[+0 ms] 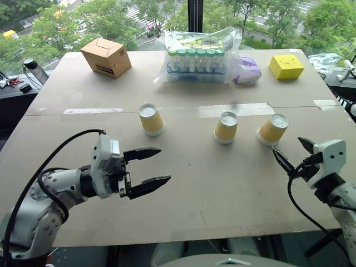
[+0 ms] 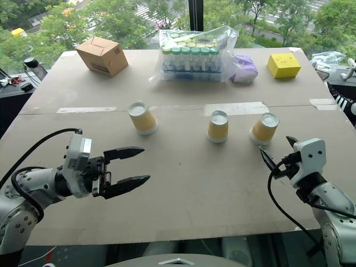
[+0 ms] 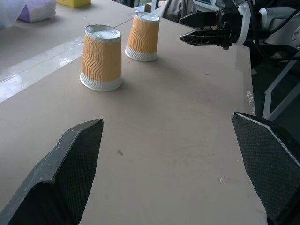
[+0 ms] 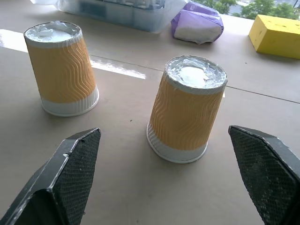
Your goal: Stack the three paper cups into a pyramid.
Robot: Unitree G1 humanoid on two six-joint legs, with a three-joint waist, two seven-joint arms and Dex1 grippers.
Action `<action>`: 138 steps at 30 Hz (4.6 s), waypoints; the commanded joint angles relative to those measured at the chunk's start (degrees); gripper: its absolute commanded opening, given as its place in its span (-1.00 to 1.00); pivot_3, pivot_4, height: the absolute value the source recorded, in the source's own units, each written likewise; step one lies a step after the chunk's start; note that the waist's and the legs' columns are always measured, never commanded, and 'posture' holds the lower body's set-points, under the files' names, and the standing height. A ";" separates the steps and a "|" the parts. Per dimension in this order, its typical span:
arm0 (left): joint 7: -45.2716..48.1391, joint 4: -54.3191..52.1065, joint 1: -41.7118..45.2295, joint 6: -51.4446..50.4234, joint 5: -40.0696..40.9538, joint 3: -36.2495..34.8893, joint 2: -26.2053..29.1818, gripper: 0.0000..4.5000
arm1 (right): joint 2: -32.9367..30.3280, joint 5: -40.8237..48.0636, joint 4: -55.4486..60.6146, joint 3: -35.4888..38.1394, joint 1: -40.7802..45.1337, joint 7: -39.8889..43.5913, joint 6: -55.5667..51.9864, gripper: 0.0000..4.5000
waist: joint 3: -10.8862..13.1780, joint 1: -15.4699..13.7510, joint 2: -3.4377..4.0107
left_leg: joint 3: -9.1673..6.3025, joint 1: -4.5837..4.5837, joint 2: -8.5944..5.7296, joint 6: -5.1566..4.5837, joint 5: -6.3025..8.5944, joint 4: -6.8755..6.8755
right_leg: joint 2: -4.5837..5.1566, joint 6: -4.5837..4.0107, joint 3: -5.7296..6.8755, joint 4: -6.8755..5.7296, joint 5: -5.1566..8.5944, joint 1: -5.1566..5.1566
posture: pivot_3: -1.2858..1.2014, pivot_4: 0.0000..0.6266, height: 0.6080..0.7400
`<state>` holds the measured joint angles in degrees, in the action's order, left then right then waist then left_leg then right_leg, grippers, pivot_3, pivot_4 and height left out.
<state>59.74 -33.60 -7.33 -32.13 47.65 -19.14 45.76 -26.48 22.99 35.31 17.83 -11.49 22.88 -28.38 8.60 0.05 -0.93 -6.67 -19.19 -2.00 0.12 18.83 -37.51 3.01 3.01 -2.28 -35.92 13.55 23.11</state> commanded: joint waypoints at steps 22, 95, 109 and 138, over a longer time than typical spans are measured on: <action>-1.03 -4.56 -6.78 2.97 2.78 -3.44 -1.62 1.00 | 2.39 -1.43 -18.80 -5.00 19.92 -2.22 -0.96 0.93 | 0.00 0.81 0.02 | 0.01 -0.33 -0.01 0.00 0.00 0.01 | 0.00 -0.02 -0.03 -0.07 -0.03 0.36 | 0.03 -0.52 1.00; 1.15 -1.50 -14.60 3.31 7.28 -12.61 -1.48 1.00 | -10.15 8.67 -8.58 -18.14 31.51 17.08 -8.76 0.98 | -0.07 0.80 -0.04 | -0.02 -0.63 0.05 -0.06 0.03 -0.70 | -0.14 -0.03 0.07 -0.06 -0.32 0.34 | 0.03 -0.52 1.00; 1.22 -6.81 -17.16 3.80 8.71 -17.56 -1.28 1.00 | -0.59 -1.01 -28.67 -22.82 40.93 14.77 -3.15 0.98 | -0.06 0.79 -0.03 | 0.04 -0.73 0.04 -0.06 0.04 -0.61 | -0.05 -0.04 -0.02 -0.03 -0.36 0.50 | 0.03 -0.52 1.00; -1.52 -9.25 -18.15 5.32 8.63 -17.07 -1.91 1.00 | -19.27 15.40 -8.54 -7.21 23.87 34.91 -9.87 0.10 | 0.05 -0.29 0.16 | -0.08 -0.90 0.00 -0.28 0.18 -0.61 | 0.05 -0.05 0.17 0.15 -0.34 0.49 | 0.03 -0.52 1.00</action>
<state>57.49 -42.48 -26.13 -28.05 56.28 -35.94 43.42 -44.95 33.35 19.38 8.05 14.57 55.51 -36.05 8.65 -0.23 -0.77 -6.72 -20.07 -1.95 -0.17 19.02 -38.11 3.03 2.96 -2.13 -35.74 13.22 23.60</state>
